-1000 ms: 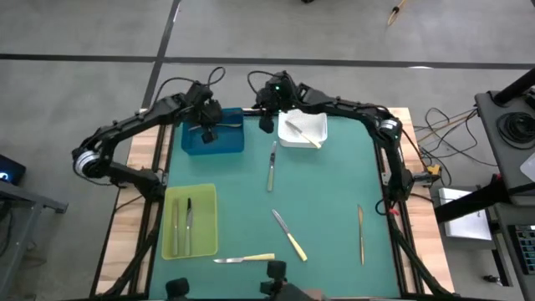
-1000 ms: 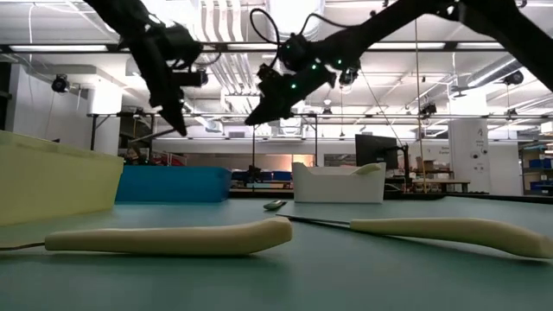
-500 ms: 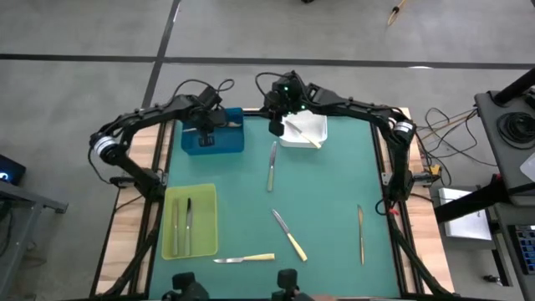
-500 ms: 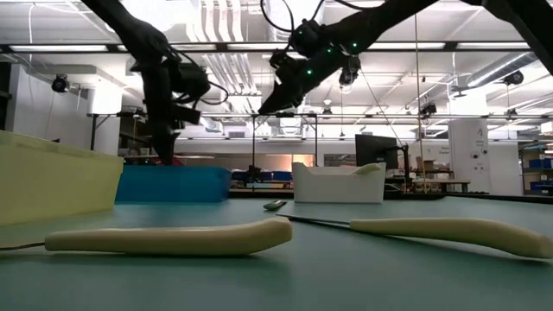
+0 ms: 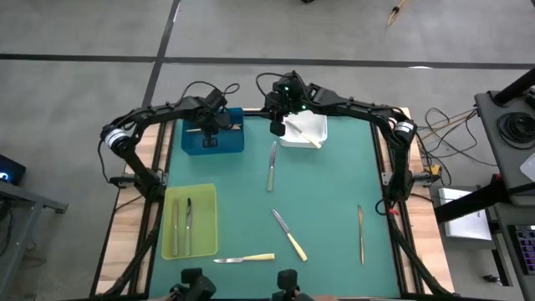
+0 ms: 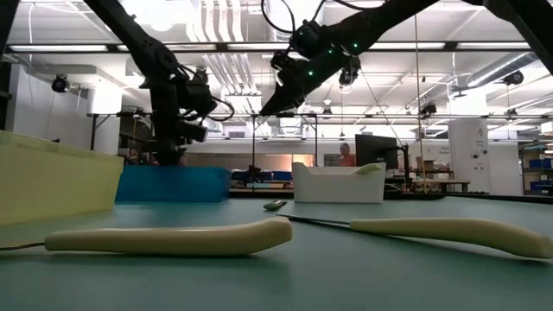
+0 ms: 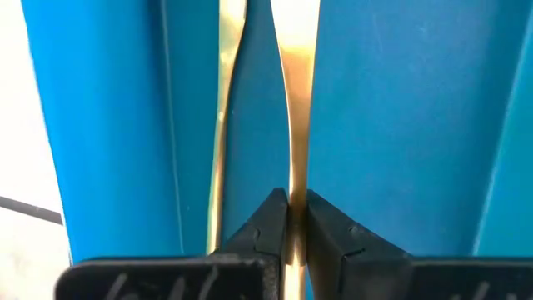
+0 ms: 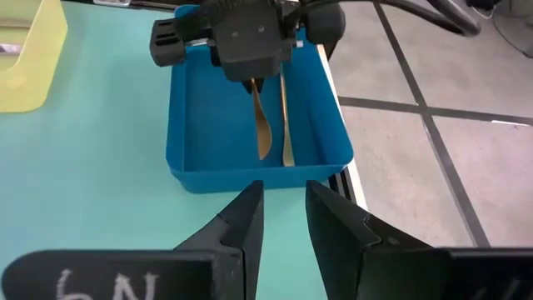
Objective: Sort silverware by color (type)
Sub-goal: Put the left gold knife into the blue bin
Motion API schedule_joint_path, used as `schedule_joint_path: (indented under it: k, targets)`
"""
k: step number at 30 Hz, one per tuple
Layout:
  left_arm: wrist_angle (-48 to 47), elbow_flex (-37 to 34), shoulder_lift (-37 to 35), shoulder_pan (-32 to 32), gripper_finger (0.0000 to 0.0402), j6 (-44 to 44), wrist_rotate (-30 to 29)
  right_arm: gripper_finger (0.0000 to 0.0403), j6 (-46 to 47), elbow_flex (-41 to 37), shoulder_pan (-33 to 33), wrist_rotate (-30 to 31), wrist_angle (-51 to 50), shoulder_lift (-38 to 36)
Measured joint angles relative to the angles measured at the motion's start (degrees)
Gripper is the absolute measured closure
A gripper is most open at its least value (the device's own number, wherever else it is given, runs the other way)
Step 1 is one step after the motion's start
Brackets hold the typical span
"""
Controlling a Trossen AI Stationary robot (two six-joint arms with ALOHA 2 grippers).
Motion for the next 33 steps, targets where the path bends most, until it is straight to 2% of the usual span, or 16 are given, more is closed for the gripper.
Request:
schedule_joint_path:
  k: [12,22,33]
  targets:
    - [2.2,2.2,2.5,0.1,0.0385,0.5,0.0,0.0332,0.0,0.0,0.0,0.0,0.0,0.0]
    - [0.2,2.6,3.4,0.2,0.0387,0.5,0.0,0.0321,0.1,-0.1,0.0,-0.1,0.0,0.0]
    - [-0.9,2.6,3.7,0.2,0.0382,-1.8,-0.1,0.0332,0.2,-0.1,0.0,-0.1,0.0,0.0]
